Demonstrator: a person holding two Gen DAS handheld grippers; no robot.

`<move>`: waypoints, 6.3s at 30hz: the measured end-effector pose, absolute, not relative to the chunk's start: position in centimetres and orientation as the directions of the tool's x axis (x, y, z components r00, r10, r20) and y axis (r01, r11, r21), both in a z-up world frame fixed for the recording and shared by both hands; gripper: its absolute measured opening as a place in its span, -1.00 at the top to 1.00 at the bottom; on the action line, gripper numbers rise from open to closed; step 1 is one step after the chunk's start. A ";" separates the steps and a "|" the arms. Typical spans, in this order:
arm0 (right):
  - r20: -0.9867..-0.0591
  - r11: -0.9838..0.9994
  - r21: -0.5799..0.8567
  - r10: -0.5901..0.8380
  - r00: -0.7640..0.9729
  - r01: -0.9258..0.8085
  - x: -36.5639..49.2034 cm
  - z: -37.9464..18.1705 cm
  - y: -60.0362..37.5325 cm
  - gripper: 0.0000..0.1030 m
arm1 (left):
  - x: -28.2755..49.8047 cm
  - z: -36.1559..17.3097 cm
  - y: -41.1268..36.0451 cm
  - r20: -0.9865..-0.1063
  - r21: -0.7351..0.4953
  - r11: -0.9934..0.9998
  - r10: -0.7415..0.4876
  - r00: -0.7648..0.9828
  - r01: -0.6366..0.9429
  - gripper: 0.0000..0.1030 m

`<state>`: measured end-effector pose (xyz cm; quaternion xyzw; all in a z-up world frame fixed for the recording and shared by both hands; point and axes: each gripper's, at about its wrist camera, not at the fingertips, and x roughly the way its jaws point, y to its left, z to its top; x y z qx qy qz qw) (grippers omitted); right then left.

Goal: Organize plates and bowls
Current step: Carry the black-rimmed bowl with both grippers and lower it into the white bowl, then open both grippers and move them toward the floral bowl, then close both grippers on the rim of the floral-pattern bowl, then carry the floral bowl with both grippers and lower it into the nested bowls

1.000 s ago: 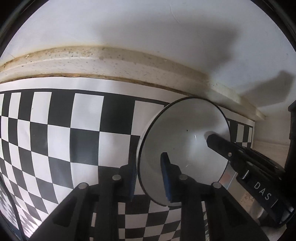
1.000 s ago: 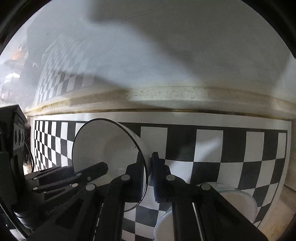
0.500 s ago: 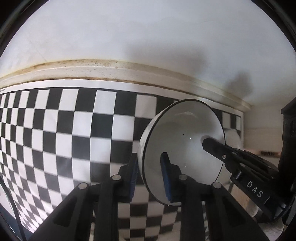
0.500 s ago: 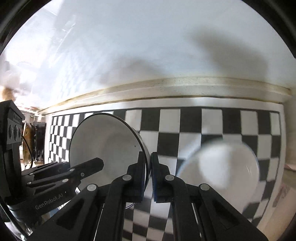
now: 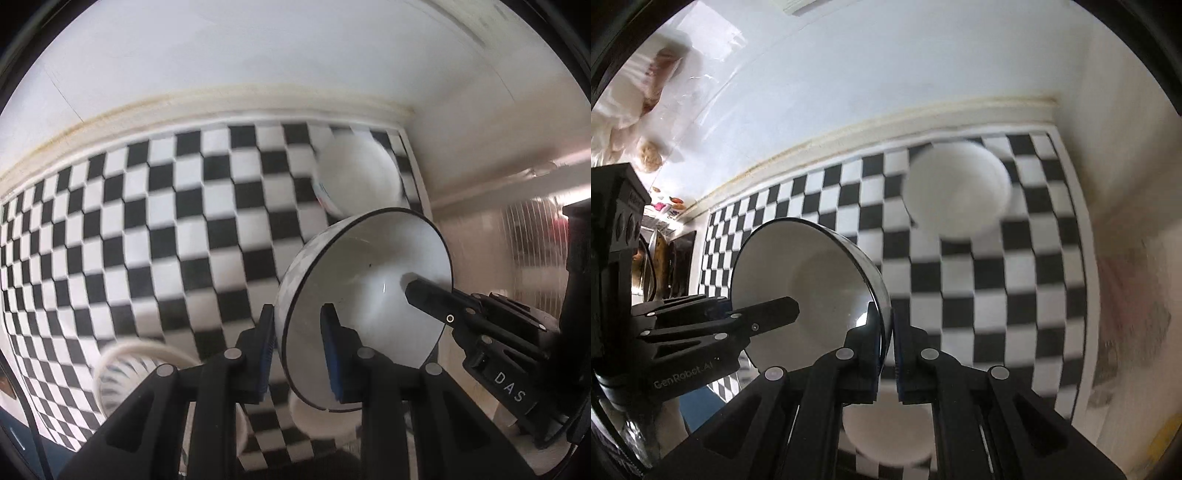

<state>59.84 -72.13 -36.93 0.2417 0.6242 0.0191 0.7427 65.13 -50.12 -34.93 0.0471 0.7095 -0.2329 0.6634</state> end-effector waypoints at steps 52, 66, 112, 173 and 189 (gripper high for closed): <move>-0.905 0.794 0.395 0.423 0.048 0.462 46.9 -46.3 -70.0 0.86 | 53.5 -44.0 -49.9 -0.937 -0.193 0.849 -0.011 -0.349 0.492 0.55; -0.930 0.823 0.367 0.311 0.197 0.434 51.8 -41.8 -75.3 -0.71 | 60.5 -37.4 -51.1 -0.994 -0.109 0.886 -0.083 -0.078 0.451 0.39; -0.904 0.698 0.404 0.402 0.144 0.591 70.8 -54.3 -83.5 0.72 | 77.9 -48.6 -60.2 -0.950 -0.270 0.915 -0.204 -0.234 0.299 0.56; -0.898 0.776 0.410 0.435 0.062 0.479 48.9 -43.9 -69.6 0.78 | 56.3 -38.7 -49.8 -0.949 -0.268 0.841 -0.146 -0.278 0.471 0.73; -0.878 0.738 0.400 0.478 -0.003 0.543 48.3 -47.3 -69.5 0.77 | 55.7 -41.6 -51.4 -0.941 -0.239 0.848 -0.083 -0.327 0.473 0.73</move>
